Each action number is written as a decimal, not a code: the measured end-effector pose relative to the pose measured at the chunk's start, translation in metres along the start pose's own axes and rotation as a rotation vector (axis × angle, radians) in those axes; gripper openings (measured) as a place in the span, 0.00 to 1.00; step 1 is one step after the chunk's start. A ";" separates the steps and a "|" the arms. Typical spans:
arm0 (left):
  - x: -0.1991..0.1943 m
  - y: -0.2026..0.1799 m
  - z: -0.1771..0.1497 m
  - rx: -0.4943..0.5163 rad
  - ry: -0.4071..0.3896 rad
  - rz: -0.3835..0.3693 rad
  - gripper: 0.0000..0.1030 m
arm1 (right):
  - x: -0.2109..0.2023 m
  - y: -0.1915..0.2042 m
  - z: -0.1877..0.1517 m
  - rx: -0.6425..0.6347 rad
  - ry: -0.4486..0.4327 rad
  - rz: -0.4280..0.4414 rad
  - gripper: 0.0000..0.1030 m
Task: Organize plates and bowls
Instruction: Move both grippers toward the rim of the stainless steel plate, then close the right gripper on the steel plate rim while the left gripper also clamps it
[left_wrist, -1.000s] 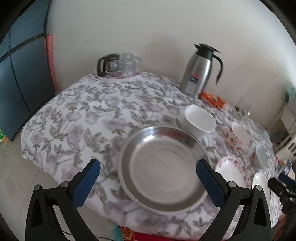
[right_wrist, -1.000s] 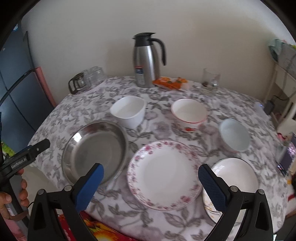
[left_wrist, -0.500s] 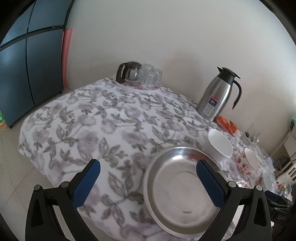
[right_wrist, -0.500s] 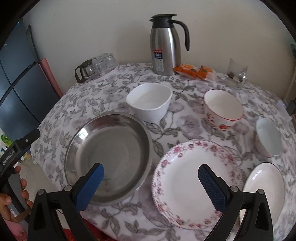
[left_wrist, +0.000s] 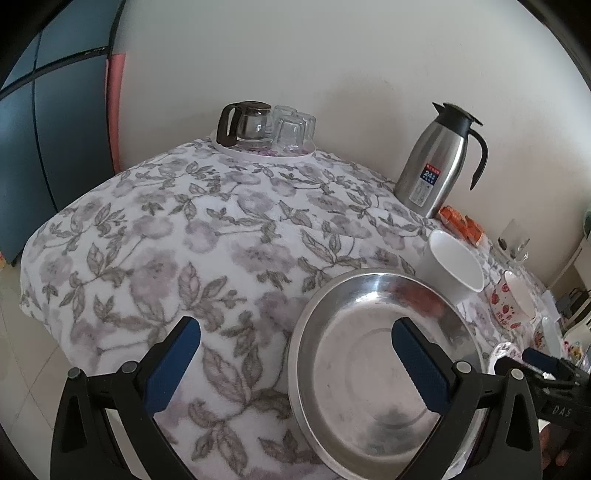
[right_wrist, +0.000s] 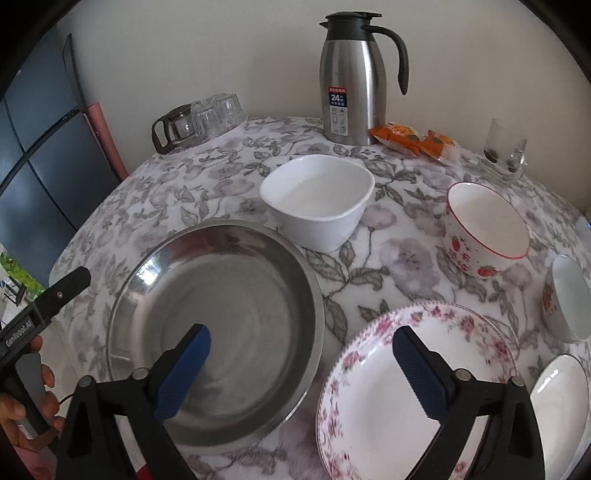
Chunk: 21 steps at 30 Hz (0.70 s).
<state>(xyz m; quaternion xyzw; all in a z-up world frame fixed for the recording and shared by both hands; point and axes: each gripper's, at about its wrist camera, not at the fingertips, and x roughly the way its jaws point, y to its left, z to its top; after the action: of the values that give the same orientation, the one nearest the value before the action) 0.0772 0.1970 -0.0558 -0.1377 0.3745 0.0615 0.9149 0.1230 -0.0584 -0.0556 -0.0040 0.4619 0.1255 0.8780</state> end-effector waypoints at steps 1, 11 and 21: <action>0.003 -0.001 0.000 0.008 0.007 0.005 1.00 | 0.002 0.000 0.001 0.001 0.000 0.005 0.91; 0.043 -0.001 -0.009 0.007 0.149 0.053 1.00 | 0.036 -0.004 0.012 0.000 0.044 0.031 0.72; 0.063 -0.009 -0.017 0.013 0.222 0.042 0.99 | 0.061 -0.015 0.020 0.029 0.086 0.051 0.61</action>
<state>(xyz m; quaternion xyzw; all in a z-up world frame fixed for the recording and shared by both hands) 0.1124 0.1842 -0.1097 -0.1298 0.4767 0.0626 0.8672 0.1755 -0.0575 -0.0958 0.0151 0.5008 0.1408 0.8539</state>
